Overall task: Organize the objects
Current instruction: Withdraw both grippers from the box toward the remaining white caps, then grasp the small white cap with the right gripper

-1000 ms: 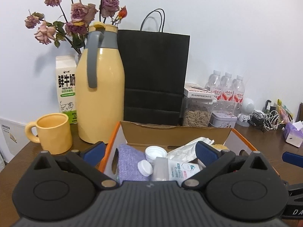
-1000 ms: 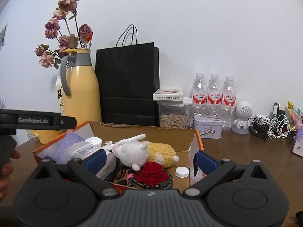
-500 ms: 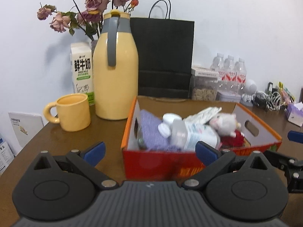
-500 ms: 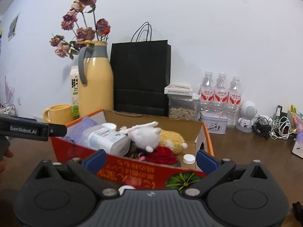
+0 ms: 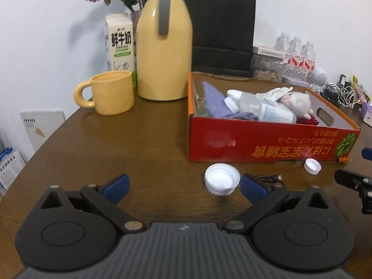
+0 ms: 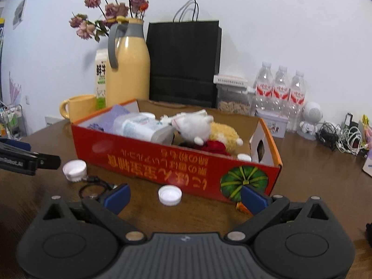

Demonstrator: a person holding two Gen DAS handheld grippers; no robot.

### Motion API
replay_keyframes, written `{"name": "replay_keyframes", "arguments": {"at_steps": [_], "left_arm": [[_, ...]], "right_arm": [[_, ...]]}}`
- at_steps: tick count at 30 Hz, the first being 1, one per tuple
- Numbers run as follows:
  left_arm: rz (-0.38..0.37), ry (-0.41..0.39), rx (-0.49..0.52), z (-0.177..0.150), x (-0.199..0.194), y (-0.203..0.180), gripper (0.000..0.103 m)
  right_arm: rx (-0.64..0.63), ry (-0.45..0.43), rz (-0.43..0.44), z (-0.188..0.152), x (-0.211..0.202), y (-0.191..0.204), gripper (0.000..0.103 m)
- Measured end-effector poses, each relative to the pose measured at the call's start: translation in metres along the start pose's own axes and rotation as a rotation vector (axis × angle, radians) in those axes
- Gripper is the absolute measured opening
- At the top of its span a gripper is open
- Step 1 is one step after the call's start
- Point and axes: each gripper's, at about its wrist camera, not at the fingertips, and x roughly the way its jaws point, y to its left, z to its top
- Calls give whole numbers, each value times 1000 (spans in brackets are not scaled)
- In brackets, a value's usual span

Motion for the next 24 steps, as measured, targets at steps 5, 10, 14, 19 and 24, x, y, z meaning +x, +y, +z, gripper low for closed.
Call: {"name": "replay_keyframes", "arguments": {"at_steps": [5,10,14,19,24], "left_arm": [[-8,20,-11,-2,3,2,103],[-9,42,0,-4,6,0,103],[-8,57,-2,-6,9,0,103],[-7,59,-2,-6,9,1,103],[-8,63,-3,-7,9,1,103]], "right_arm": [[-10,51,-10,-5,10,3,100],[-7,105,-9,-6,23,5,92],[16,144,-2,-2,36,6,77],[28,165,0,5,53,13,65],[37,160,13,9,60,18,37]]}}
